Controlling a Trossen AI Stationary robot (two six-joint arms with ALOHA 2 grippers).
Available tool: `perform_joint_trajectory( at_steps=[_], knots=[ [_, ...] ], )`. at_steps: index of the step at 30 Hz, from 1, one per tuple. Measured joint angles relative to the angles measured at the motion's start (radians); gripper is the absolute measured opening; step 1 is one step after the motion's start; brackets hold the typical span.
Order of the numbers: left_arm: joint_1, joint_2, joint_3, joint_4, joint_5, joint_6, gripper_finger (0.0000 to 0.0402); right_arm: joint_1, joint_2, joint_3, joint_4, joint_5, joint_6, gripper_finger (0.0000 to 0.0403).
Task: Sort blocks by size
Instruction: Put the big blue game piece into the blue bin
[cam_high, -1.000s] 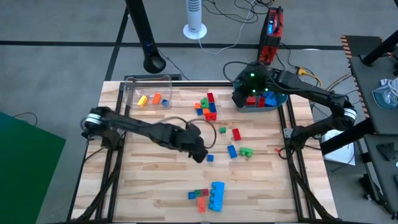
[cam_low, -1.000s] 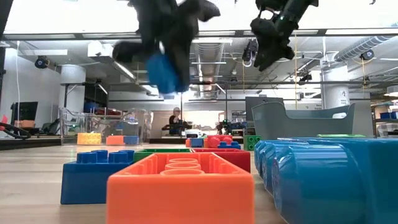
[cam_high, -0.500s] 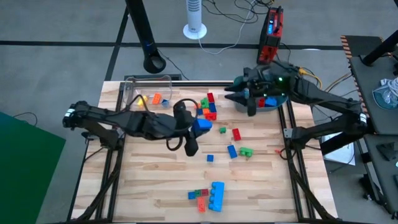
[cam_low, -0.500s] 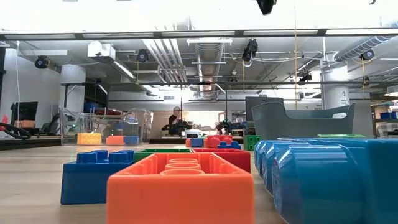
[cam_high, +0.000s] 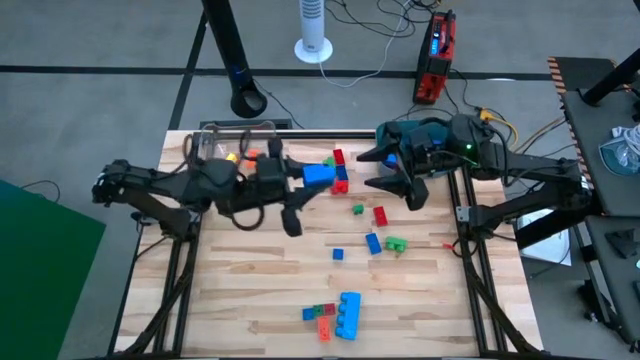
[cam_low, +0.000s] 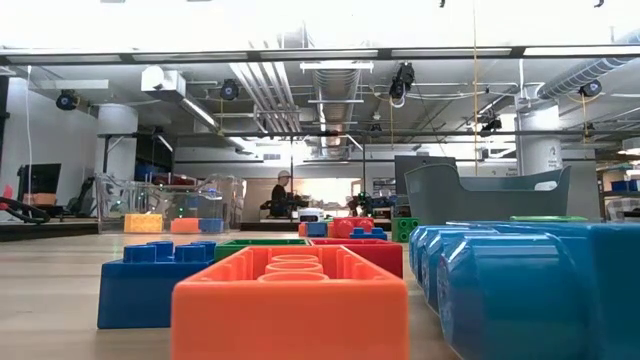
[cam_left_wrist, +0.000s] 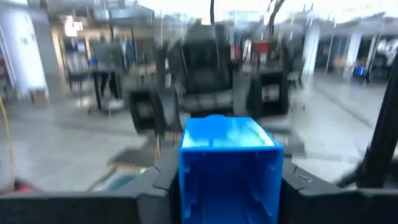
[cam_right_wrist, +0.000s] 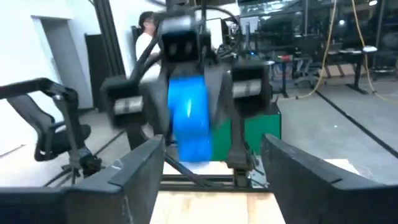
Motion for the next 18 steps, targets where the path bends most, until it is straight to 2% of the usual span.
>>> perform_joint_trajectory(
  at_steps=[4, 12, 18],
  knots=[
    [0.003, -0.033, 0.000, 0.021, 0.016, 0.045, 0.0120, 0.027, 0.007, 0.000, 0.018, 0.000, 0.043, 0.0278],
    [0.004, -0.022, 0.000, 0.044, 0.018, 0.048, 0.0121, 0.057, 0.059, 0.003, 0.068, 0.001, 0.056, 0.0287],
    [0.011, -0.008, 0.000, 0.097, 0.018, 0.060, 0.0121, 0.067, 0.122, 0.067, 0.067, 0.000, 0.047, 0.0290]
  ],
)
